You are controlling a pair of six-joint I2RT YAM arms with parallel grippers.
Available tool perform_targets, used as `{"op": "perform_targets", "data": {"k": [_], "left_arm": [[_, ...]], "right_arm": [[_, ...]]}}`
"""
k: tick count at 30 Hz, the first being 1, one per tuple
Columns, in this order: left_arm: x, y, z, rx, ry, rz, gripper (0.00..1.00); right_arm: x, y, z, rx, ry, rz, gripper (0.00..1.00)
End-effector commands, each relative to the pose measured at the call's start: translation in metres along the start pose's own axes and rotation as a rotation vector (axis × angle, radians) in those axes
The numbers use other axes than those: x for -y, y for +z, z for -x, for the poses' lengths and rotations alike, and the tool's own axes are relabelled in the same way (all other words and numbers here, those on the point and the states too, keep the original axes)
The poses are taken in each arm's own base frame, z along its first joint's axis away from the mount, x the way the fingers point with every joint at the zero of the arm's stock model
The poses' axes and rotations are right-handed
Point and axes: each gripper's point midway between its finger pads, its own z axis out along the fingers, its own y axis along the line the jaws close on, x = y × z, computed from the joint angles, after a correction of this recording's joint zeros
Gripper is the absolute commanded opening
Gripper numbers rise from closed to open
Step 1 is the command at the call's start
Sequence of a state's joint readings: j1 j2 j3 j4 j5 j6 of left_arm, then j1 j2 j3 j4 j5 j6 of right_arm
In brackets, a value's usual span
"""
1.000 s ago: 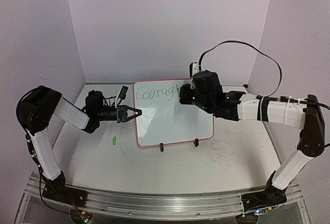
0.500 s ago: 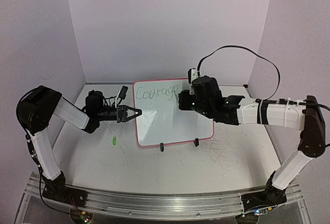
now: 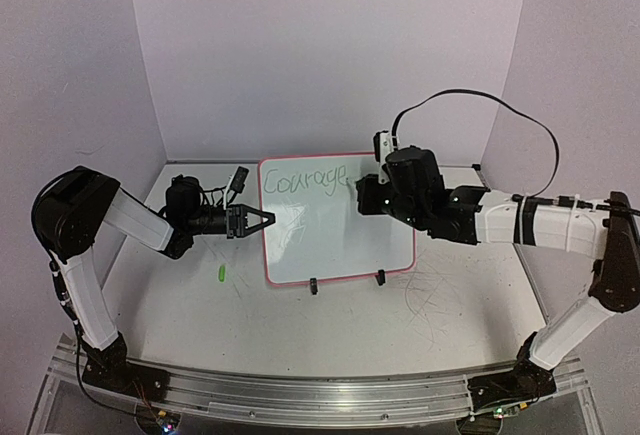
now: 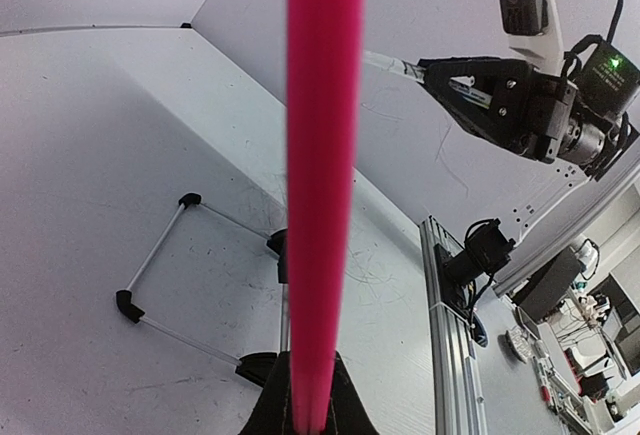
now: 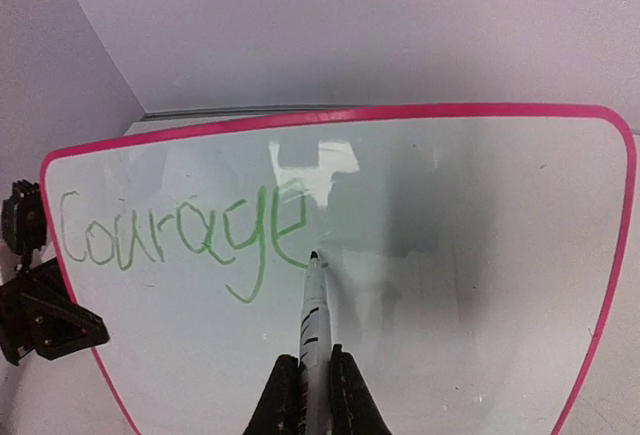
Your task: Write a sentence on the whiteboard
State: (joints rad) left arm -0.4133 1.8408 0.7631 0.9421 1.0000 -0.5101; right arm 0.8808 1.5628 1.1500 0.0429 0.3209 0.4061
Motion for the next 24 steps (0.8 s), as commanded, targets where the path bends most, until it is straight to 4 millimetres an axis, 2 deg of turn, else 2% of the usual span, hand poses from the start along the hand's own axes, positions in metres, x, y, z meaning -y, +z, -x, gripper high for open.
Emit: {"op": "perform_targets", "data": {"k": [1, 4, 11, 14, 16, 24], "left_arm": [[0.003, -0.003, 0.011, 0.017, -0.004, 0.011, 0.0], [0.002, -0.003, 0.01, 0.016, -0.007, 0.014, 0.0], [0.003, -0.005, 0.012, 0.026, -0.004, 0.03, 0.0], [0.002, -0.005, 0.011, 0.025, -0.006, 0.037, 0.0], [0.0, -0.005, 0.011, 0.023, -0.007, 0.044, 0.0], [-0.005, -0.005, 0.012, 0.021, 0.0, 0.074, 0.0]], "right_arm": [[-0.046, -0.028, 0.048, 0.088, -0.045, 0.241, 0.0], [-0.045, -0.031, 0.047, 0.094, -0.094, 0.244, 0.0], [-0.005, -0.044, 0.063, 0.175, -0.162, 0.044, 0.0], [0.005, -0.05, 0.064, 0.189, -0.2, -0.002, 0.0], [0.014, -0.05, 0.062, 0.192, -0.172, -0.043, 0.0], [0.019, -0.049, 0.047, 0.18, -0.034, -0.018, 0.0]]}}
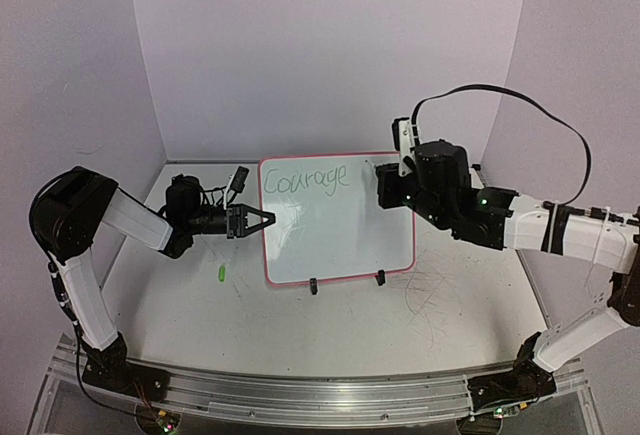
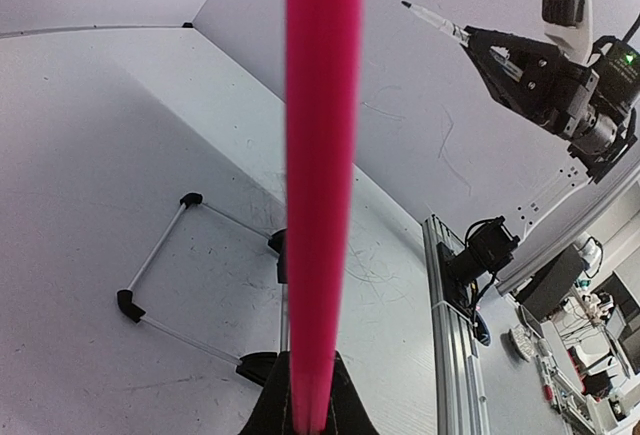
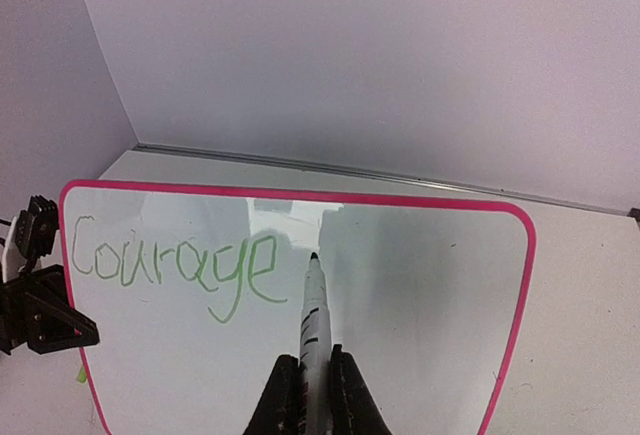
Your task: Write a sentence on the whiteboard
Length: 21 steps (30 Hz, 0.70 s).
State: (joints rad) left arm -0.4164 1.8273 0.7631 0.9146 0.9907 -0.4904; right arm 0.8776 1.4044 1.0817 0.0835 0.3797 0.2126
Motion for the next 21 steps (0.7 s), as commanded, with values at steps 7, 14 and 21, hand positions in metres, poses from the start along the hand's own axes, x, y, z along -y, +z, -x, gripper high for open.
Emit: {"op": "perform_targets", "data": {"k": [7, 14, 21], "left_arm": [[-0.006, -0.005, 0.012, 0.019, 0.001, 0.079, 0.0], [-0.006, -0.005, 0.013, 0.016, 0.008, 0.081, 0.0], [-0.005, -0.003, 0.012, 0.008, 0.014, 0.088, 0.0]], "right_arm": [[-0.013, -0.015, 0.011, 0.078, 0.106, 0.128, 0.0], [-0.016, -0.016, 0.011, 0.076, 0.101, 0.142, 0.0], [-0.017, -0.014, 0.004, 0.048, 0.054, 0.142, 0.0]]}}
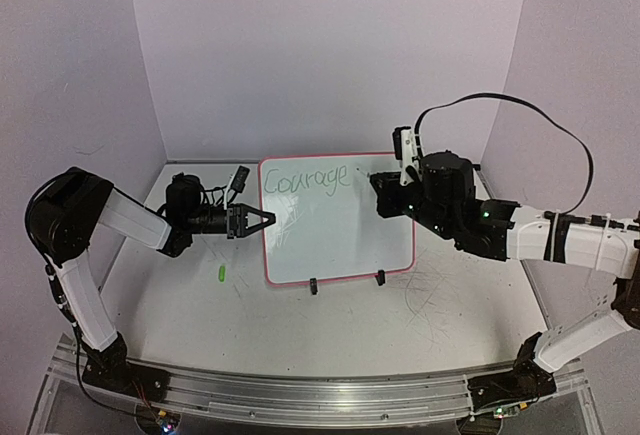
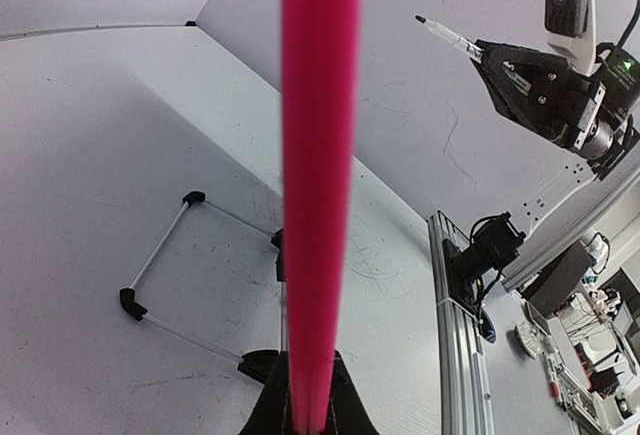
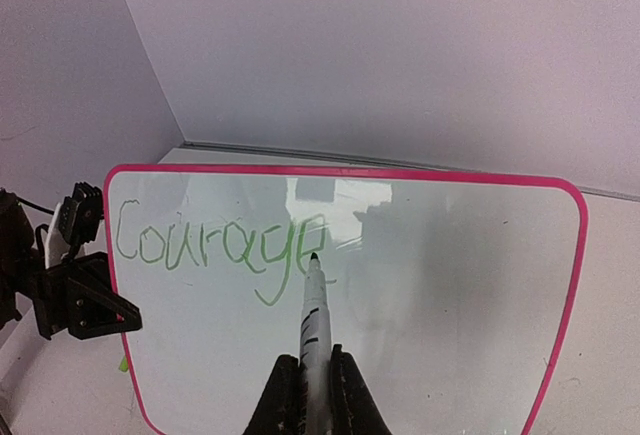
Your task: Write a sentence on the whiteboard
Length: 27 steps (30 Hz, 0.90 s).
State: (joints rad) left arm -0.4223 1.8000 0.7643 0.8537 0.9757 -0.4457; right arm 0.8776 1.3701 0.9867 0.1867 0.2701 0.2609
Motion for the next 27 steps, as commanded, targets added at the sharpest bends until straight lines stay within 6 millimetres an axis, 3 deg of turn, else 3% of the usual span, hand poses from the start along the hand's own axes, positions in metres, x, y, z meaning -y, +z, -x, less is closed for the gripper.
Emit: {"op": "perform_targets", "data": {"k": [1, 17, 27], "left_arm": [[-0.007, -0.002, 0.012, 0.019, -0.003, 0.073, 0.0], [-0.013, -0.002, 0.013, 0.019, -0.017, 0.106, 0.0], [-0.023, -0.005, 0.017, 0.06, -0.028, 0.236, 0.0]], "right_arm": [[-0.007, -0.006, 0.015, 0.029, -0.024, 0.029, 0.0], [-0.059, 0.013, -0.009, -0.069, -0.066, 0.155, 0.0], [-0.064, 0.015, -0.011, -0.074, -0.051, 0.157, 0.0]]}}
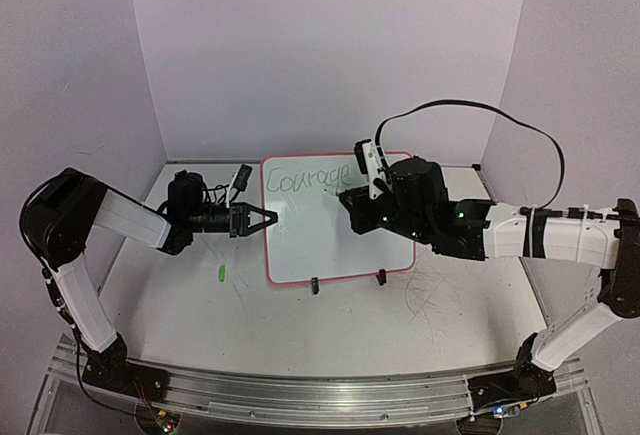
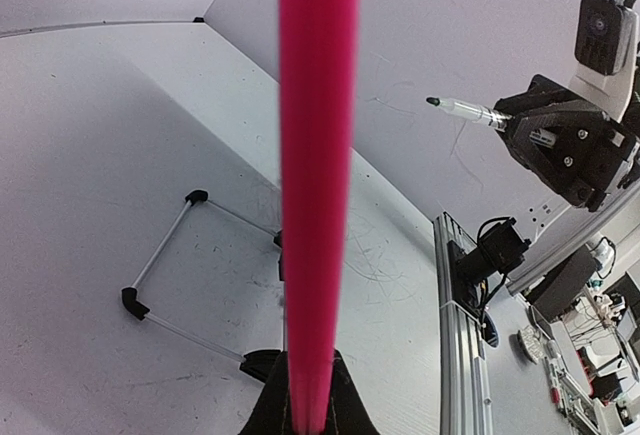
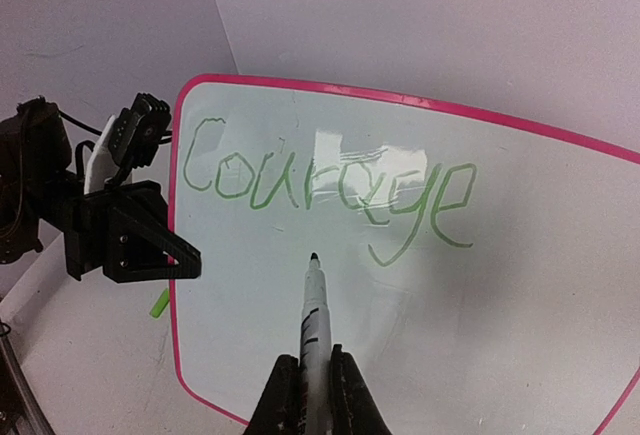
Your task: Write a sentence on the whiteboard
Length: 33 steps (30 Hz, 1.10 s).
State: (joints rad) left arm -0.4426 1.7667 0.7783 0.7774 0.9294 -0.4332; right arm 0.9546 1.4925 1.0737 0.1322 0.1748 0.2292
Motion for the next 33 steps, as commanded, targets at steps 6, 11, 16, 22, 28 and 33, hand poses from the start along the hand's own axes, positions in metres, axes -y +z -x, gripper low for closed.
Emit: {"op": "perform_targets", "data": {"k": [6, 11, 16, 22, 28, 33], "left_arm": [[-0.026, -0.01, 0.02, 0.103, -0.029, 0.27, 0.0], [-0.034, -0.009, 0.02, 0.115, -0.062, 0.313, 0.0], [-0.039, -0.003, 0.008, 0.052, -0.066, 0.302, 0.0], [-0.036, 0.001, 0.0, -0.009, -0.061, 0.271, 0.0], [-0.042, -0.001, 0.001, -0.007, -0.046, 0.308, 0.0], [-0.049, -0.001, 0.002, -0.006, -0.033, 0.328, 0.0]], "right_arm": [[-0.004, -0.001, 0.03, 0.072, 0.026, -0.017, 0.0], [0.002, 0.0, 0.033, 0.095, 0.06, -0.054, 0.0], [0.005, 0.001, 0.025, 0.085, 0.093, -0.072, 0.0], [0.02, -0.012, 0.013, 0.085, 0.111, -0.127, 0.0], [0.036, -0.026, 0.021, 0.087, 0.061, -0.168, 0.0], [0.062, -0.031, 0.024, 0.086, 0.13, -0.16, 0.0]]}}
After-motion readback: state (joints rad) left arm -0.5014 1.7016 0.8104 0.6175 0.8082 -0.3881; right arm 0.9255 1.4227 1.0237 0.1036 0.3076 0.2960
